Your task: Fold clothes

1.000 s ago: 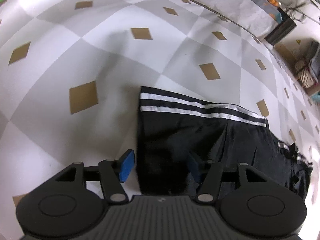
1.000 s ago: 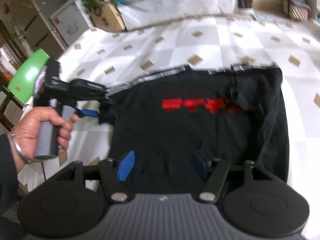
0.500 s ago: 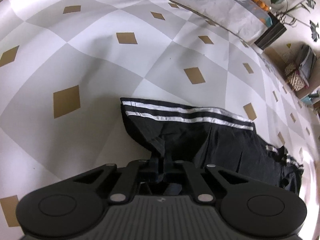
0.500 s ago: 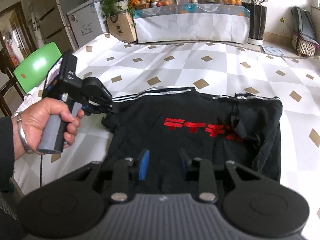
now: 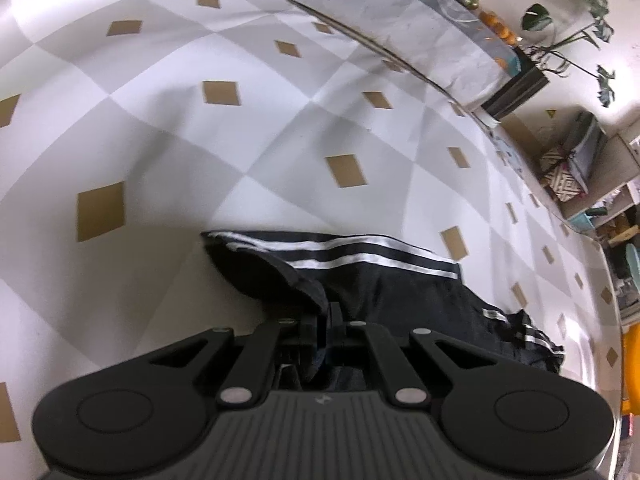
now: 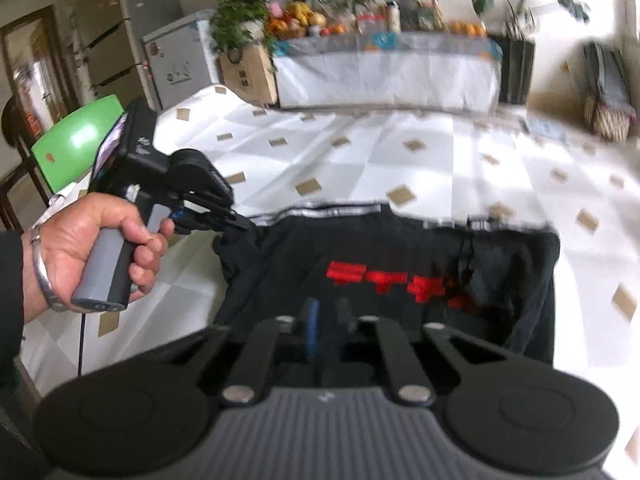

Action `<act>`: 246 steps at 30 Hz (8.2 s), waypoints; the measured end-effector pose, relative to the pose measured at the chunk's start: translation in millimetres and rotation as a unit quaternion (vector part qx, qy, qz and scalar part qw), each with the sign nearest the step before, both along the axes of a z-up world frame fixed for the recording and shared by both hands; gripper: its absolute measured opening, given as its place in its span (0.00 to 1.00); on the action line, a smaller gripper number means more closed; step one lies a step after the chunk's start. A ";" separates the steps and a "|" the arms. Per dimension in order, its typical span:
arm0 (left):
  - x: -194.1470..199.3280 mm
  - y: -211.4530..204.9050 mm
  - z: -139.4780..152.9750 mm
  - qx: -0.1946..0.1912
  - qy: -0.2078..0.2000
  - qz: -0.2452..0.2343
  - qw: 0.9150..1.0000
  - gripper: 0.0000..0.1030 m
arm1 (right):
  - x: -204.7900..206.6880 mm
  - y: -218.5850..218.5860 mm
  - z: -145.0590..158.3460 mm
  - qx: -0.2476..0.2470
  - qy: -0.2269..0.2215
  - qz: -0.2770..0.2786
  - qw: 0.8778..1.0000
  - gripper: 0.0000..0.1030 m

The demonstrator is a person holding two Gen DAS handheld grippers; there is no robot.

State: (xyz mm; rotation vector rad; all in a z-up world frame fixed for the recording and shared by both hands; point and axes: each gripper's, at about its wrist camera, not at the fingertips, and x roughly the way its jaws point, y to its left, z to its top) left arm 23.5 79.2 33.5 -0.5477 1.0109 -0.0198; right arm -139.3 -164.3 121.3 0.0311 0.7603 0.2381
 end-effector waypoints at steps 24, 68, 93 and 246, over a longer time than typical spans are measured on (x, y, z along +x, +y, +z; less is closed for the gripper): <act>-9.3 -104.4 22.3 -0.035 -0.026 -0.132 0.990 0.01 | -3.5 -9.5 8.6 -0.030 -0.029 -0.050 0.998 0.00; -23.6 -91.1 62.8 -0.119 -0.018 -0.114 0.986 0.72 | 18.5 -28.8 -6.7 0.011 0.031 -0.098 0.995 0.12; -42.5 3.0 61.5 0.043 0.072 0.053 0.995 0.74 | 98.7 88.8 -75.7 -0.062 0.013 0.074 0.995 0.46; -27.5 4.4 49.8 -0.007 0.122 0.069 0.990 0.75 | 157.9 5.3 -61.8 0.107 0.060 -0.056 0.991 0.40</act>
